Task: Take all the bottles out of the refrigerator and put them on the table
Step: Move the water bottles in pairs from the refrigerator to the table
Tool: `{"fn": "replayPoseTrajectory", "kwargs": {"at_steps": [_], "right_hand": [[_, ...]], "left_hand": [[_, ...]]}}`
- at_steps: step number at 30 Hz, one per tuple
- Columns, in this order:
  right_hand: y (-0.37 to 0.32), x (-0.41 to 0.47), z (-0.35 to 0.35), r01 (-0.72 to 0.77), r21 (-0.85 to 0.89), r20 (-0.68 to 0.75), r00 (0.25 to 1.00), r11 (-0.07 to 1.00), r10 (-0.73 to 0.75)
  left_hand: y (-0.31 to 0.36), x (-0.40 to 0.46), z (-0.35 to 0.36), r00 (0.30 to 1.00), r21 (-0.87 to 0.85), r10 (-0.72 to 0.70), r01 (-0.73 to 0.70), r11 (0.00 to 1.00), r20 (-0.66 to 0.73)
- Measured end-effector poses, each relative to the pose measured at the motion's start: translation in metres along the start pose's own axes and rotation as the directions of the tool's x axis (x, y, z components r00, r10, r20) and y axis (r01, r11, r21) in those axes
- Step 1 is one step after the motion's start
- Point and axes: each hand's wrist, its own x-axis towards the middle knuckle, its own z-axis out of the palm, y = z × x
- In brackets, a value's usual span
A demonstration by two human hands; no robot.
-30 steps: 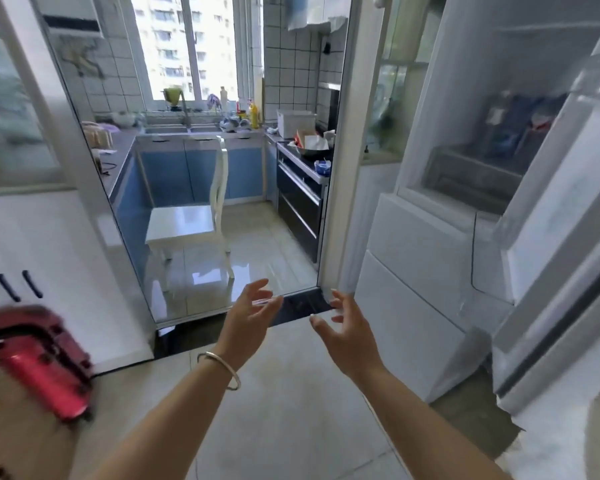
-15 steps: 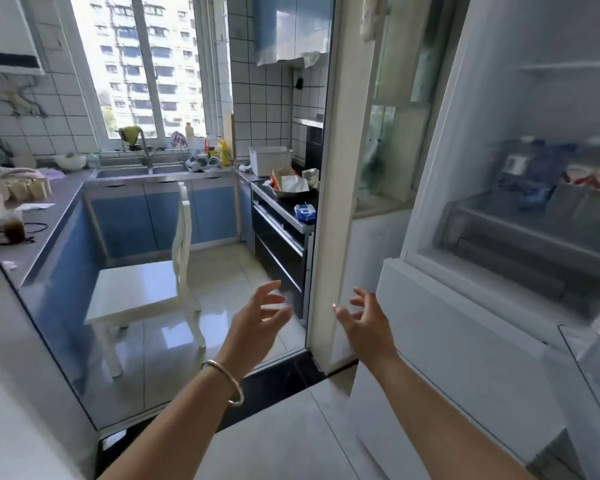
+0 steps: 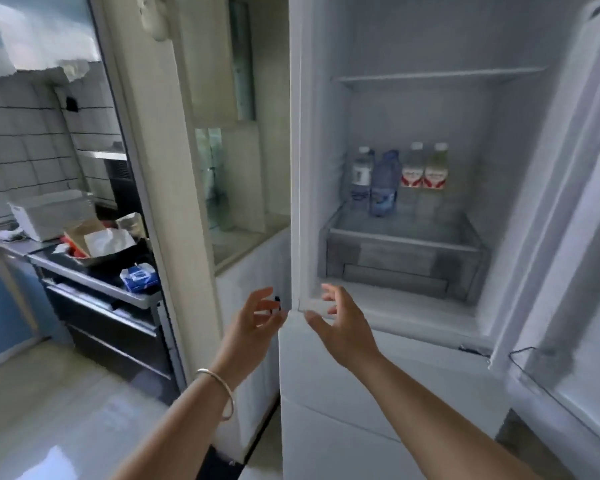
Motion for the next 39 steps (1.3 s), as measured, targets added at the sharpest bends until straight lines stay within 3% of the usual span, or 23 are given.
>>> {"fn": "replayPoseTrajectory", "kwargs": {"at_steps": [7, 11, 18, 21, 28, 31, 39], "right_hand": [[0.042, 0.081, -0.038, -0.122, -0.051, -0.236, 0.966, 0.991, 0.107], [0.072, 0.143, -0.056, -0.073, -0.094, -0.341, 0.939, 0.993, 0.037], [0.104, 0.280, -0.096, -0.035, -0.095, -0.379, 0.925, 0.995, -0.004], [0.118, 0.332, -0.116, -0.032, -0.018, -0.405, 0.914, 0.999, 0.022], [0.167, 0.410, -0.106, -0.050, 0.142, -0.481, 0.870, 0.989, 0.113], [0.171, 0.424, -0.093, -0.118, 0.115, -0.539, 0.827, 0.986, 0.161], [0.174, 0.455, -0.079, -0.071, 0.158, -0.643, 0.750, 0.985, 0.157]], "left_hand": [[-0.014, 0.122, 0.063, 0.979, -0.100, 0.044, -0.025, 0.995, 0.197], [-0.011, 0.186, 0.114, 0.959, -0.150, 0.063, -0.022, 0.988, 0.276], [0.012, 0.323, 0.182, 0.974, -0.207, 0.067, -0.022, 0.978, 0.216], [0.031, 0.372, 0.204, 0.987, -0.257, 0.114, -0.083, 0.963, 0.111], [0.017, 0.449, 0.240, 0.981, -0.145, 0.172, -0.184, 0.972, -0.091], [0.021, 0.467, 0.255, 0.966, -0.166, 0.167, -0.201, 0.966, -0.197], [0.001, 0.506, 0.275, 0.994, -0.344, 0.092, -0.108, 0.933, -0.061]]}}
